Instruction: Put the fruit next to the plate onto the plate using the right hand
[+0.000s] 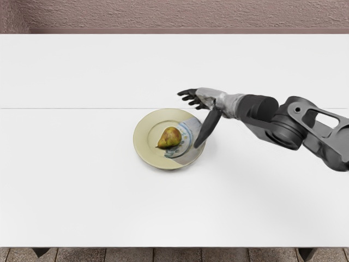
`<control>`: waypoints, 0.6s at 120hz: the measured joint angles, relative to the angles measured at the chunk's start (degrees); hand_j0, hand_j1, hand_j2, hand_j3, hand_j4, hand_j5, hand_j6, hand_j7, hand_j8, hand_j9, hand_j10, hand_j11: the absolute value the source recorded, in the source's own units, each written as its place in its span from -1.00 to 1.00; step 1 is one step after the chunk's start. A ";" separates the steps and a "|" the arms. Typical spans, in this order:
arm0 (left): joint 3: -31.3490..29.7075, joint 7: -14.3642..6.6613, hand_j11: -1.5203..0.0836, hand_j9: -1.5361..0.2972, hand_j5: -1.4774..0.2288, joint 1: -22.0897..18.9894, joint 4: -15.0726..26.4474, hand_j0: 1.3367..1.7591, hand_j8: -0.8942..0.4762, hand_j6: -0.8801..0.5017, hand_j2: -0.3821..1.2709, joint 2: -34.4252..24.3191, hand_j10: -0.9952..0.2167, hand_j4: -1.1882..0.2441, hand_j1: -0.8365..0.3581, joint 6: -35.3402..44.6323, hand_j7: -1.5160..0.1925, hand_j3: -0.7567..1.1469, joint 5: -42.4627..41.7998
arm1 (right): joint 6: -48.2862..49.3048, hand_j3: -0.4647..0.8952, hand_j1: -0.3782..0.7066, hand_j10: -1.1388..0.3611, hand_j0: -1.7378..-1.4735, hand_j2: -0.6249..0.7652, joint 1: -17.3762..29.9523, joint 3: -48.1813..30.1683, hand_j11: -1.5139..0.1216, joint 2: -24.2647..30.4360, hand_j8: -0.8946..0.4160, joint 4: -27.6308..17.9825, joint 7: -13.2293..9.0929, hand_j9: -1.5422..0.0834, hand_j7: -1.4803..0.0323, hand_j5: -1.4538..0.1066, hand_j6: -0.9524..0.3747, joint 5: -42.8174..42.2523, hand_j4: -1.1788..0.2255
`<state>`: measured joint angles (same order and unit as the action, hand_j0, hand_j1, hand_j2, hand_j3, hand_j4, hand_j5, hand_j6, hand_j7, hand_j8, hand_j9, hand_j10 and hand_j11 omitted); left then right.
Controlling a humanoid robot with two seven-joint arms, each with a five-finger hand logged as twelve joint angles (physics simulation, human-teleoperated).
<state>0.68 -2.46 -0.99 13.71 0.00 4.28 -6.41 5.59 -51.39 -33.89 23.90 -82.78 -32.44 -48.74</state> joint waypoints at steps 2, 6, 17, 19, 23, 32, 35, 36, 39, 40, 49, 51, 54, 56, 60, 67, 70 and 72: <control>0.02 0.00 0.90 0.68 0.73 0.02 0.00 0.52 0.30 0.27 -0.54 0.00 0.64 0.66 0.98 0.02 0.77 -0.20 0.00 | 1.33 -0.32 -0.77 0.41 -0.40 -0.10 0.00 -0.78 0.71 0.71 0.24 -0.02 -0.04 0.76 0.81 0.72 0.30 1.42 0.56; 0.04 0.00 0.90 0.68 0.73 0.03 -0.01 0.52 0.30 0.27 -0.54 0.00 0.64 0.66 0.98 0.04 0.77 -0.20 0.00 | 4.10 -0.32 -0.79 0.42 -0.40 -0.10 0.02 -2.32 0.73 2.05 0.25 -0.02 -0.08 0.78 0.83 0.74 0.32 4.28 0.57; 0.08 0.00 0.90 0.68 0.73 0.03 -0.02 0.52 0.30 0.27 -0.54 0.00 0.64 0.66 0.98 0.08 0.77 -0.20 0.00 | 11.79 -0.32 -0.83 0.44 -0.40 -0.10 0.23 -6.67 0.76 5.98 0.28 0.08 -0.13 0.81 0.86 0.77 0.35 12.08 0.60; 0.07 0.00 0.90 0.68 0.73 0.03 -0.01 0.52 0.30 0.27 -0.54 0.00 0.64 0.66 0.98 0.09 0.77 -0.20 0.00 | 13.11 -0.32 -0.84 0.45 -0.40 -0.10 0.29 -7.29 0.77 6.86 0.29 0.11 -0.13 0.81 0.87 0.77 0.35 13.60 0.60; 0.06 0.00 0.90 0.68 0.73 0.03 -0.01 0.52 0.30 0.27 -0.54 0.00 0.64 0.66 0.98 0.10 0.77 -0.20 0.00 | 15.67 -0.32 -0.85 0.46 -0.40 -0.10 0.45 -8.26 0.77 8.78 0.29 0.25 -0.14 0.82 0.88 0.78 0.36 16.98 0.61; 0.04 0.00 0.90 0.68 0.73 0.03 -0.01 0.52 0.30 0.27 -0.54 0.00 0.64 0.66 0.98 0.10 0.77 -0.20 0.00 | 21.06 -0.32 -0.87 0.47 -0.40 -0.10 1.24 -9.61 0.79 13.62 0.31 1.07 -0.13 0.84 0.89 0.80 0.38 23.93 0.62; 0.04 0.00 0.90 0.68 0.73 0.03 -0.01 0.52 0.30 0.27 -0.54 0.00 0.64 0.66 0.98 0.11 0.77 -0.21 0.00 | 22.54 -0.32 -0.87 0.47 -0.40 -0.10 1.61 -9.88 0.79 15.12 0.31 1.33 -0.12 0.84 0.90 0.80 0.38 25.76 0.63; 0.04 0.00 0.90 0.68 0.73 0.03 -0.01 0.52 0.30 0.27 -0.54 0.00 0.64 0.66 0.98 0.11 0.77 -0.21 0.01 | 23.00 -0.32 -0.87 0.47 -0.40 -0.10 1.76 -9.95 0.80 15.60 0.31 1.43 -0.11 0.84 0.90 0.80 0.38 26.37 0.63; 0.03 0.00 0.90 0.68 0.73 0.03 -0.02 0.52 0.30 0.27 -0.54 0.00 0.64 0.66 0.98 0.11 0.77 -0.21 0.01 | 24.37 -0.32 -0.88 0.47 -0.40 -0.10 2.29 -10.14 0.80 16.87 0.32 1.94 -0.11 0.84 0.90 0.81 0.38 28.39 0.63; 0.03 0.00 0.90 0.68 0.73 0.03 -0.02 0.52 0.30 0.27 -0.54 0.00 0.64 0.66 0.98 0.11 0.77 -0.21 0.01 | 24.76 -0.32 -0.88 0.48 -0.40 -0.10 2.45 -10.20 0.80 17.23 0.32 2.16 -0.10 0.85 0.90 0.81 0.38 29.04 0.63; 0.03 0.00 0.90 0.68 0.73 0.03 -0.04 0.52 0.30 0.27 -0.54 0.00 0.64 0.66 0.98 0.11 0.77 -0.21 0.02 | 27.15 -0.32 -0.89 0.48 -0.40 -0.10 3.72 -10.56 0.81 19.44 0.32 4.90 0.02 0.85 0.91 0.82 0.39 34.07 0.64; 0.03 0.00 0.90 0.68 0.73 0.03 -0.04 0.52 0.30 0.27 -0.54 0.00 0.64 0.66 0.98 0.11 0.77 -0.21 0.03 | 27.49 -0.32 -0.89 0.48 -0.40 -0.10 4.05 -10.62 0.81 19.75 0.33 5.59 0.05 0.86 0.91 0.82 0.39 35.12 0.64; 0.03 0.00 0.90 0.68 0.73 0.03 -0.04 0.52 0.30 0.27 -0.54 0.00 0.64 0.66 0.98 0.11 0.77 -0.21 0.04 | 27.90 -0.32 -0.89 0.48 -0.40 -0.10 4.53 -10.68 0.81 20.14 0.33 6.66 0.08 0.86 0.91 0.82 0.40 36.65 0.64; 0.03 0.00 0.90 0.68 0.73 0.03 -0.05 0.52 0.30 0.27 -0.54 0.00 0.64 0.66 0.98 0.11 0.77 -0.21 0.05 | 28.13 -0.32 -0.90 0.49 -0.40 -0.10 4.80 -10.72 0.81 20.35 0.33 7.36 0.09 0.86 0.92 0.82 0.40 37.53 0.64; 0.03 0.00 0.90 0.68 0.73 0.03 -0.05 0.52 0.30 0.27 -0.54 0.00 0.64 0.66 0.98 0.11 0.77 -0.21 0.05 | 28.49 -0.32 -0.90 0.49 -0.40 -0.10 5.21 -10.78 0.81 20.65 0.33 8.65 0.12 0.86 0.92 0.82 0.40 38.93 0.65; 0.03 0.00 0.90 0.68 0.73 0.03 -0.06 0.52 0.30 0.27 -0.54 0.00 0.64 0.66 0.98 0.11 0.77 -0.21 0.06 | 28.89 -0.32 -0.90 0.49 -0.40 -0.10 5.72 -10.83 0.82 21.00 0.33 10.14 0.16 0.86 0.92 0.83 0.40 40.52 0.65; 0.03 0.00 0.90 0.68 0.73 0.03 -0.06 0.52 0.30 0.27 -0.54 0.00 0.64 0.66 0.98 0.11 0.77 -0.21 0.07 | 29.01 -0.32 -0.90 0.49 -0.40 -0.10 5.87 -10.83 0.82 21.10 0.33 10.58 0.17 0.86 0.92 0.83 0.40 40.97 0.65; 0.03 0.00 0.90 0.68 0.73 0.09 -0.07 0.52 0.30 0.27 -0.54 0.00 0.64 0.66 0.98 0.11 0.77 -0.21 0.07 | 29.07 -0.32 -0.90 0.49 -0.40 -0.10 5.93 -10.83 0.82 21.14 0.33 10.82 0.17 0.86 0.92 0.83 0.40 41.21 0.65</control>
